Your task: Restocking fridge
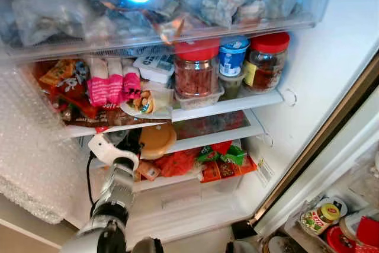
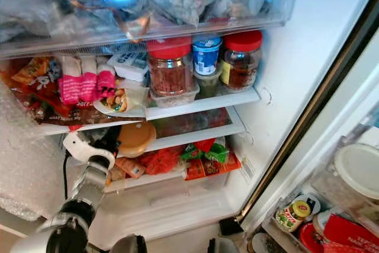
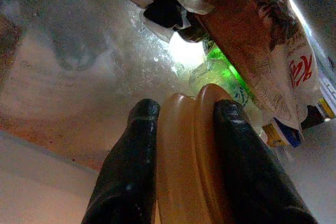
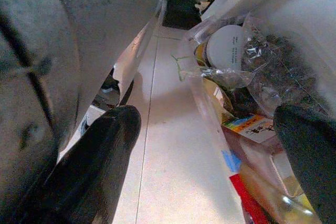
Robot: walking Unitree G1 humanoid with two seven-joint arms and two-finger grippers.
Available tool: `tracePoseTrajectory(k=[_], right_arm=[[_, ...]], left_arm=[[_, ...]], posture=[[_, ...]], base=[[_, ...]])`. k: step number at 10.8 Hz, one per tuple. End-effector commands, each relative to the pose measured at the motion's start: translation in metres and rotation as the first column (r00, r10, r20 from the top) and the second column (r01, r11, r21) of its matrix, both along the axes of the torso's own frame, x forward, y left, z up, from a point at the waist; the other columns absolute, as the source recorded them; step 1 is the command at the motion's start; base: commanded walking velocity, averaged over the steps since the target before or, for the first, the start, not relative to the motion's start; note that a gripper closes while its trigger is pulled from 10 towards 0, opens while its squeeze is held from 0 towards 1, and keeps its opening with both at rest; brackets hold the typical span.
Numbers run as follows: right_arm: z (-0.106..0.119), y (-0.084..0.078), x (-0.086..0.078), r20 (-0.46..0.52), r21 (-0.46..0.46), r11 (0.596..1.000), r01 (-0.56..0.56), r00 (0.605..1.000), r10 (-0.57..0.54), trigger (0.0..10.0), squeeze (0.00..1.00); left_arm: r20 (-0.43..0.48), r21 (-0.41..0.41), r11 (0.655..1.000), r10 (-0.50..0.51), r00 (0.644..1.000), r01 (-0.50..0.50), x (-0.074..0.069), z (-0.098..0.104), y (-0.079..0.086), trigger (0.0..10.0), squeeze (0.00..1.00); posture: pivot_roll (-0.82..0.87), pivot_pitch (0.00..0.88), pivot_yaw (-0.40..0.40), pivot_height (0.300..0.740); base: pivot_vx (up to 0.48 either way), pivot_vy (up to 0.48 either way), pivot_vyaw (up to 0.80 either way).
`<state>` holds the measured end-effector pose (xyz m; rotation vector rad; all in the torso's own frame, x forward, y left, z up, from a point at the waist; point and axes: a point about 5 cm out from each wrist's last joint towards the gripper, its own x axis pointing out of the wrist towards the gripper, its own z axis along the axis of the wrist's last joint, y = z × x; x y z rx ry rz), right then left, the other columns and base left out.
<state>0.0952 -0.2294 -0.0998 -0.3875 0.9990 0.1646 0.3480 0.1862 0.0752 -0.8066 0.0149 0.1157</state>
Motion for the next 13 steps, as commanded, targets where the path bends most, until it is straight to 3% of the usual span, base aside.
tracePoseTrajectory(k=[1, 3, 5, 6, 9, 13], right_arm=[[-0.007, 0.003, -0.027, -0.085, 0.007, 1.0, -0.01, 0.996, 0.011, 10.0, 0.0], [-0.007, 0.001, -0.034, -0.079, 0.014, 1.0, -0.009, 0.997, 0.01, 10.0, 0.0], [-0.006, 0.0, -0.037, -0.077, 0.016, 1.0, -0.011, 0.997, 0.013, 10.0, 0.0], [-0.006, 0.0, -0.037, -0.076, 0.017, 1.0, -0.011, 0.997, 0.012, 10.0, 0.0], [-0.006, 0.002, -0.035, -0.068, 0.023, 1.0, -0.013, 0.998, 0.015, 10.0, 0.0], [-0.006, 0.005, -0.027, -0.055, 0.03, 0.999, -0.014, 0.998, 0.016, 10.0, 0.0]], left_arm=[[-0.017, 0.058, 0.998, 0.023, 1.0, -0.022, 0.006, 0.008, 0.005, 10.0, 0.0], [-0.041, 0.055, 0.989, 0.14, 0.989, -0.138, 0.01, 0.013, 0.018, 10.0, 0.0], [-0.044, -0.003, 0.98, 0.197, 0.979, -0.197, 0.012, 0.018, 0.025, 10.0, 0.0], [-0.036, -0.03, 0.981, 0.192, 0.981, -0.193, 0.013, 0.018, 0.023, 10.0, 1.0], [-0.013, -0.079, 0.977, 0.196, 0.98, -0.197, 0.012, 0.017, 0.022, 10.0, 1.0], [0.081, -0.177, 0.971, 0.174, 0.981, -0.157, 0.011, 0.022, 0.023, 10.0, 1.0]], posture=[[-0.21, 0.125, -0.013, 0.64], [-0.23, 0.142, -0.025, 0.64], [-0.23, 0.156, -0.032, 0.64], [-0.23, 0.16, -0.031, 0.64], [-0.21, 0.157, -0.026, 0.64], [-0.18, 0.137, -0.014, 0.64]], base=[[0.0, 0.0, 0.0], [0.0, 0.0, 0.0], [0.0, 0.0, 0.0], [0.0, 0.0, 0.0], [0.0, 0.0, 0.0], [0.0, 0.0, 0.0]])
